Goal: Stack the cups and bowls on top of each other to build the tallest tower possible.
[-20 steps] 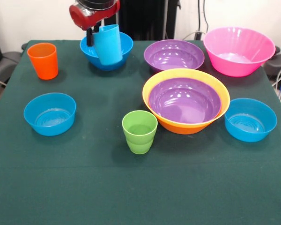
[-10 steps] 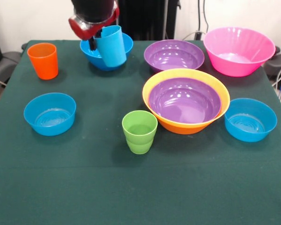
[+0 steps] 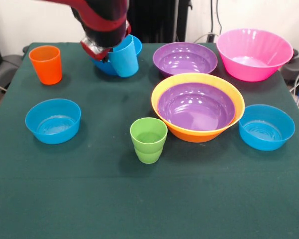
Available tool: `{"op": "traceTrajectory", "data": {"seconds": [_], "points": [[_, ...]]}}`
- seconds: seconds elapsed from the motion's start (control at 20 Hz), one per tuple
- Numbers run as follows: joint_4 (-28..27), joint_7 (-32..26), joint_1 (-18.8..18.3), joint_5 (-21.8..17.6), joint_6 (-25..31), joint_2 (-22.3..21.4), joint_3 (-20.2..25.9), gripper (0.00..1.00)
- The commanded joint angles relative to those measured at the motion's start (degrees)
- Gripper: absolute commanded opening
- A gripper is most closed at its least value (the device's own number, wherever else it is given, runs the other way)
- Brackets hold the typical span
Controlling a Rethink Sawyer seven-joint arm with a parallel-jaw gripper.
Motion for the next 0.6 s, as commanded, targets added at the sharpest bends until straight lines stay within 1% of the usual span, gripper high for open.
{"op": "traceTrajectory", "data": {"seconds": [0.05,0.1,0.25,0.4,0.5,0.6], "points": [[-13.0,-3.4,5.0,-10.7,9.8,6.9,0.2,0.0],[-14.0,-2.7,5.5,-11.9,9.9,7.2,-0.5,0.0],[-15.0,-1.0,6.0,-13.8,8.8,6.7,-1.7,0.0],[-14.1,-1.3,5.8,-15.4,6.9,4.2,-2.7,0.0],[-11.9,0.6,5.4,-14.9,1.2,1.7,-2.5,0.0],[-8.7,2.7,4.4,-13.0,-4.5,-1.0,-1.6,0.0]]}}
